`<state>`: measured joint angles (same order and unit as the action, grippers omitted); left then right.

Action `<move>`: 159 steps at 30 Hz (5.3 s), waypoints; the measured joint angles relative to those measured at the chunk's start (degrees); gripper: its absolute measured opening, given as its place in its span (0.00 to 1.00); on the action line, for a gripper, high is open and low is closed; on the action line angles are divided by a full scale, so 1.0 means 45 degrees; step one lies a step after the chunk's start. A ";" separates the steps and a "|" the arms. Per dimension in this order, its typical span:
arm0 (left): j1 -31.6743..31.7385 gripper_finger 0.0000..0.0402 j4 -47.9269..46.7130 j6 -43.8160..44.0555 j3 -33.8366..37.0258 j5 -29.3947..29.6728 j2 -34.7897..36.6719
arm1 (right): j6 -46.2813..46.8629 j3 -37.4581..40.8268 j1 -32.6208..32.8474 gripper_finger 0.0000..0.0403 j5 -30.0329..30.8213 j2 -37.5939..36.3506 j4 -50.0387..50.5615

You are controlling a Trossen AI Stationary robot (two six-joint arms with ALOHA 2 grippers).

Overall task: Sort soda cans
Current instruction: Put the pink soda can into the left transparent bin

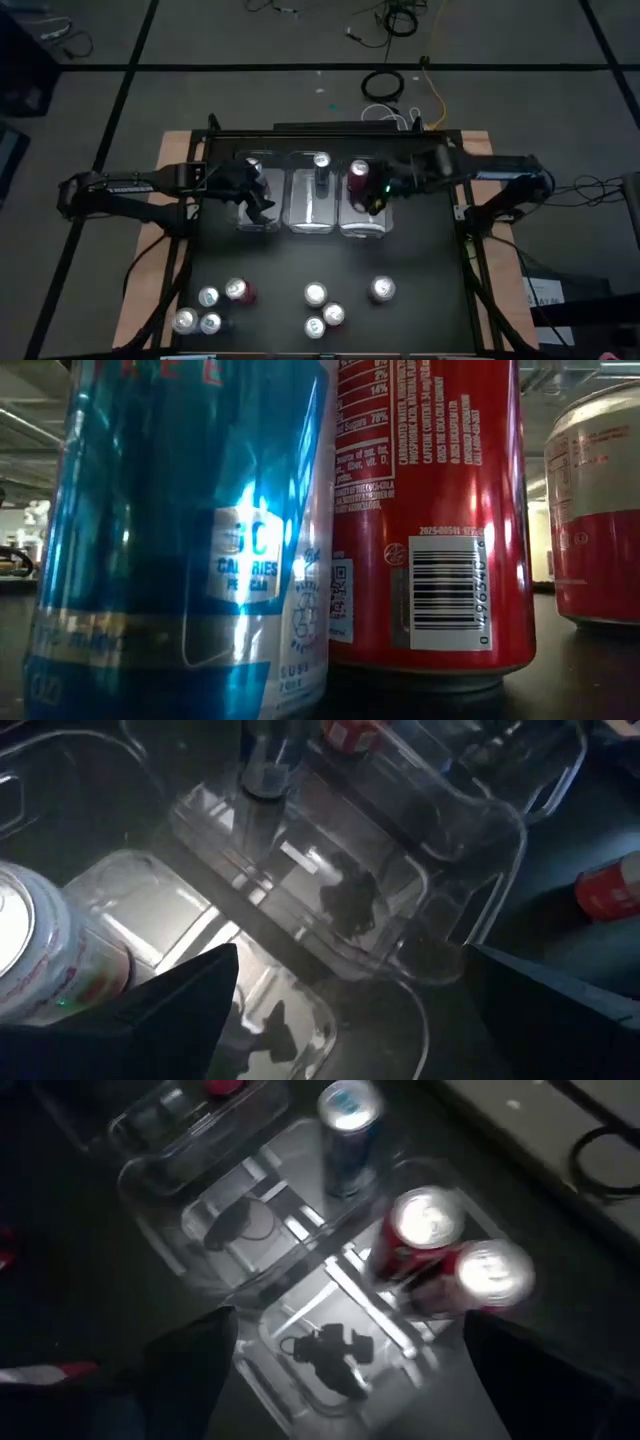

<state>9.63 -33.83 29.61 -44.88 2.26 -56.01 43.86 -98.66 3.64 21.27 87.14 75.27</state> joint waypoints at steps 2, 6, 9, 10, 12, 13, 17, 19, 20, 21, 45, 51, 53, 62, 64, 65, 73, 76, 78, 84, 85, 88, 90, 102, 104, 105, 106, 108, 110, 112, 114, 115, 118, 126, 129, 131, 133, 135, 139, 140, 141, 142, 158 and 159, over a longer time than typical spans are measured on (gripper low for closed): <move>0.0000 0.98 0.0034 0.0000 0.0000 0.0001 0.0000 | 0.0329 0.1498 0.0288 0.95 -0.0079 -0.0323 -0.1292; -0.0001 0.98 0.0061 -0.0098 0.0000 0.0012 0.0000 | 0.1119 0.4247 0.0820 0.95 -0.0128 -0.1071 -0.3658; -0.0004 0.98 0.0056 -0.0112 0.0000 0.0016 0.0000 | 0.1879 0.5756 0.1258 0.95 -0.0107 -0.1644 -0.4615; -0.0036 0.98 0.0052 -0.0112 0.0000 0.0016 0.0000 | 0.2136 0.6161 0.1429 0.95 -0.0094 -0.1825 -0.4773; -0.0197 0.97 0.0046 -0.0114 0.0000 0.0037 0.0000 | 0.2596 0.6872 0.1838 0.95 -0.0006 -0.2223 -0.5002; -0.0329 0.97 0.0044 -0.0112 0.0000 0.0040 0.0000 | 0.2825 0.7189 0.2065 0.95 0.0135 -0.2427 -0.5089; -0.0965 0.97 0.0041 -0.0081 -0.0007 0.0388 0.0000 | 0.3442 0.8137 0.3140 0.95 0.1012 -0.3238 -0.5228; -0.1280 0.97 0.0017 0.0007 -0.0119 0.0653 -0.0009 | 0.3568 0.8388 0.3621 0.95 0.0971 -0.3558 -0.5238; -0.1435 0.97 0.0018 0.0015 -0.0234 0.0775 -0.0010 | 0.3649 0.8480 0.3887 0.95 0.0959 -0.3705 -0.5246; -0.1606 0.97 0.0028 0.0034 -0.0373 0.0903 -0.0010 | 0.3731 0.8536 0.4127 0.95 0.0962 -0.3831 -0.5233; -0.5338 0.97 -0.0162 0.2021 -0.4507 0.1347 -0.4373 | 0.4326 0.8846 0.7076 0.95 0.1391 -0.4373 -0.4445; -0.5333 0.97 0.1178 0.2025 -0.4507 0.1269 -0.4797 | 0.4281 0.8846 0.7402 0.95 0.1387 -0.4371 -0.4450; -0.5333 0.97 0.1509 0.2021 -0.4507 0.1265 -0.4876 | 0.4248 0.8846 0.7519 0.95 0.1387 -0.4369 -0.4459; -0.5338 0.98 0.1813 0.2386 -0.4507 0.1603 -0.4988 | 0.4433 0.8846 0.8098 0.95 0.1375 -0.4368 -0.4511; -0.5338 0.99 0.1792 0.2841 -0.4507 0.1869 -0.4983 | 0.4547 0.8846 0.8218 0.95 0.1374 -0.4368 -0.4513; -0.5338 0.99 0.1774 0.2974 -0.4507 0.2019 -0.4983 | 0.4664 0.8846 0.8268 0.95 0.1372 -0.4368 -0.4506; -0.5289 1.00 0.1723 0.3411 -0.4507 0.2277 -0.4983 | 0.5041 0.8846 0.8568 0.95 0.1365 -0.4368 -0.4509; -0.5274 1.00 0.1586 0.3687 -0.4507 0.2274 -0.4983 | 0.5108 0.8846 0.8568 0.95 0.1332 -0.4368 -0.4513; -0.5233 1.00 0.1591 0.3685 -0.4507 0.2274 -0.4983 | 0.5108 0.8846 0.8568 0.95 0.1328 -0.4368 -0.4513; -0.5211 1.00 0.1639 0.3684 -0.4507 0.2382 -0.4983 | 0.5108 0.8846 0.8563 0.95 0.1309 -0.4368 -0.4502; -0.5216 1.00 0.1724 0.3682 -0.4507 0.2313 -0.4983 | 0.5108 0.8846 0.8563 0.95 0.1307 -0.4368 -0.4498; -0.5217 1.00 0.2038 0.3683 -0.4507 0.2072 -0.4983 | 0.5111 0.8846 0.8563 0.95 0.1309 -0.4368 -0.4495; -0.5221 1.00 0.2391 0.3687 -0.4507 0.2031 -0.4983 | 0.5108 0.8846 0.8563 0.95 0.1309 -0.4368 -0.4493; -0.5192 1.00 0.3849 0.3691 -0.4503 0.2031 -0.4983 | 0.5108 0.8846 0.8563 0.95 0.1314 -0.4368 -0.4488; -0.5201 1.00 0.3839 0.3696 -0.4503 0.2036 -0.4983 | 0.5108 0.8846 0.8563 0.95 0.1314 -0.4368 -0.4501; -0.5264 1.00 0.3833 0.3701 -0.4503 0.2099 -0.4983 | 0.5108 0.8846 0.8563 0.95 0.1314 -0.4368 -0.4513; -0.5359 1.00 0.3816 0.3705 -0.4503 0.2273 -0.4983 | 0.5108 0.8846 0.8563 0.95 0.1314 -0.4368 -0.4513; -0.5617 1.00 0.3723 0.3685 -0.4503 0.2781 -0.4983 | 0.5108 0.8846 0.8563 0.95 0.1314 -0.4368 -0.4513; -0.5866 1.00 0.3639 0.3670 -0.4503 0.3119 -0.4983 | 0.5091 0.8846 0.8563 0.95 0.1314 -0.4368 -0.4513; -0.6052 1.00 0.3456 0.3582 -0.4503 0.3180 -0.4983 | 0.5085 0.8846 0.8563 0.95 0.1314 -0.4368 -0.4509; -0.6201 1.00 0.2864 0.3450 -0.4557 0.3191 -0.4983 | 0.5064 0.8846 0.8563 0.95 0.1314 -0.4368 -0.4506; -0.6266 1.00 0.2518 0.3103 -0.4627 0.3196 -0.4983 | 0.5064 0.8846 0.8563 0.95 0.1314 -0.4368 -0.4503; -0.6343 1.00 0.1670 0.1386 -0.4946 0.3193 -0.4983 | 0.5064 0.8846 0.8563 0.95 0.1314 -0.4368 -0.4488; -0.6343 1.00 0.0576 -0.0925 -0.5922 0.3187 -0.4979 | 0.5086 0.8846 0.8563 0.95 0.1323 -0.4363 -0.4479; -0.6285 1.00 0.0609 -0.1089 -0.6164 0.3296 -0.4979 | 0.5389 0.8846 0.8563 0.95 0.1328 -0.4363 -0.4477; -0.6163 1.00 0.0602 -0.1091 -0.6203 0.3360 -0.4979 | 0.5656 0.8846 0.8563 0.95 0.1332 -0.4363 -0.4476; -0.6047 1.00 0.0519 -0.1086 -0.6203 0.3351 -0.4979 | 0.5801 0.8846 0.8563 0.95 0.1309 -0.4363 -0.4474; -0.5989 1.00 0.0198 -0.1087 -0.6207 0.3182 -0.4979 | 0.5714 0.8846 0.8563 0.95 0.1240 -0.4363 -0.4474; -0.5979 1.00 -0.0705 -0.1068 -0.6207 0.2938 -0.4979 | 0.5254 0.8846 0.8559 0.95 0.1209 -0.4363 -0.4479; -0.5979 1.00 -0.0881 -0.1000 -0.6207 0.2853 -0.4979 | 0.5201 0.8846 0.8559 0.95 0.1212 -0.4363 -0.4490; -0.5979 1.00 -0.1042 -0.0990 -0.6207 0.2823 -0.4979 | 0.5194 0.8846 0.8559 0.95 0.1207 -0.4363 -0.4535; -0.5979 1.00 -0.1174 -0.0960 -0.6207 0.2788 -0.4979 | 0.5189 0.8846 0.8559 0.95 0.1212 -0.4363 -0.4618; -0.6379 1.00 -0.2595 0.6318 -0.6207 0.3190 -0.4979 | 0.5047 0.8841 0.8554 0.95 0.1211 -0.4363 -0.4721; -0.6492 1.00 -0.2466 0.6765 -0.6207 0.3413 -0.5008 | 0.4998 0.8841 0.8554 0.95 0.1207 -0.4363 -0.4717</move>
<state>-19.58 -44.93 60.05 -72.82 17.61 -78.54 66.35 -58.87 42.13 26.70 67.51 54.04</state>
